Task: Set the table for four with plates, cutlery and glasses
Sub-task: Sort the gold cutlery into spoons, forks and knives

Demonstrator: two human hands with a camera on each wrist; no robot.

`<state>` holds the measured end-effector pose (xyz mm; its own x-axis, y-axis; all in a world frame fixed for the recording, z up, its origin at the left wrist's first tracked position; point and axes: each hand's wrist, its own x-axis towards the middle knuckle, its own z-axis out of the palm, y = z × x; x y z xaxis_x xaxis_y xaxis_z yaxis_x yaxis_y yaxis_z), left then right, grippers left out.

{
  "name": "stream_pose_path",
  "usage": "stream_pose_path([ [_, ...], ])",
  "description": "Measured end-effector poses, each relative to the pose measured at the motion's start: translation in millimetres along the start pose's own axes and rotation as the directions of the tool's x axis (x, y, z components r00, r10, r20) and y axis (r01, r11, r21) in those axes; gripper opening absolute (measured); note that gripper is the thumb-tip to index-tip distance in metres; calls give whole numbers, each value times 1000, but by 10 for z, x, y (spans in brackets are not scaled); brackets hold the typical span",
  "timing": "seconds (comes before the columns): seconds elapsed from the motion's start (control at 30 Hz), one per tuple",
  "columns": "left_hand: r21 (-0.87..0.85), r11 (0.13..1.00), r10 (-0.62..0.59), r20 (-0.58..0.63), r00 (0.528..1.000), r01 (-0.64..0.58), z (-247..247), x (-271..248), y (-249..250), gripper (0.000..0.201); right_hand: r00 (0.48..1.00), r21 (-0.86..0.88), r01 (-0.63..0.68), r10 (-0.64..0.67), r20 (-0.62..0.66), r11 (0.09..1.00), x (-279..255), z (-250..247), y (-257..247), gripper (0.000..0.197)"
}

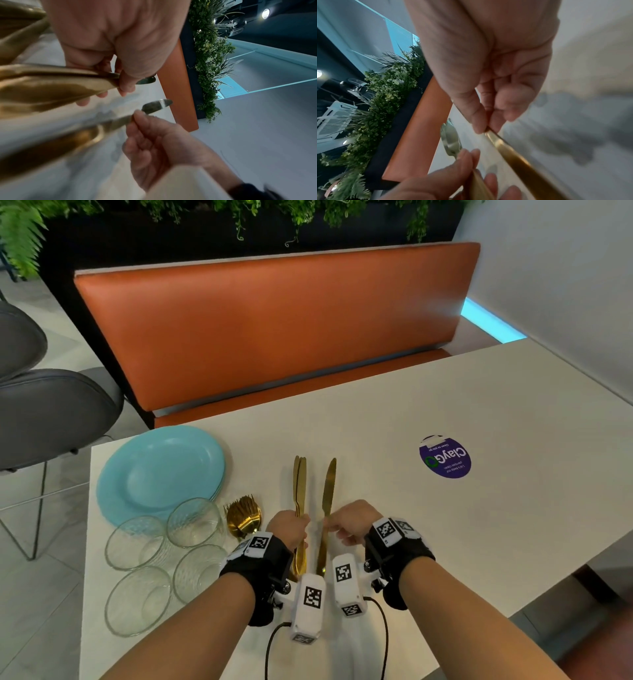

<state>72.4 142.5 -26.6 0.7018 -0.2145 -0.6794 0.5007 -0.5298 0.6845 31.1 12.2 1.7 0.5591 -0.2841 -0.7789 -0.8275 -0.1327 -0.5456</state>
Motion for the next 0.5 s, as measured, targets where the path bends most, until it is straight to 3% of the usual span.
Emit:
stream_pose_path([
  [0.07, 229, 973, 44, -28, 999, -36, -37, -8, -30, 38, 999, 42, 9, -11, 40, 999, 15, 88, -22, 12],
  [0.13, 313, 947, 81, -30, 996, -68, -73, -26, -59, 43, 997, 58, 42, -46, 66, 997, 56, 162, -23, 12],
  [0.3, 194, 979, 56, 10, 998, -57, -159, -33, -133, 37, 985, 44, 94, -100, 141, 995, 101, 250, -33, 12],
  [0.4, 209, 975, 80, -28, 996, -72, -207, -28, -211, 37, 983, 132, 67, -88, 164, 989, 119, 280, -33, 15],
  [0.5, 185, 979, 95, -76, 993, -80, -207, -35, -290, 27, 980, 172, 47, -79, 183, 984, 143, 331, -28, 4],
])
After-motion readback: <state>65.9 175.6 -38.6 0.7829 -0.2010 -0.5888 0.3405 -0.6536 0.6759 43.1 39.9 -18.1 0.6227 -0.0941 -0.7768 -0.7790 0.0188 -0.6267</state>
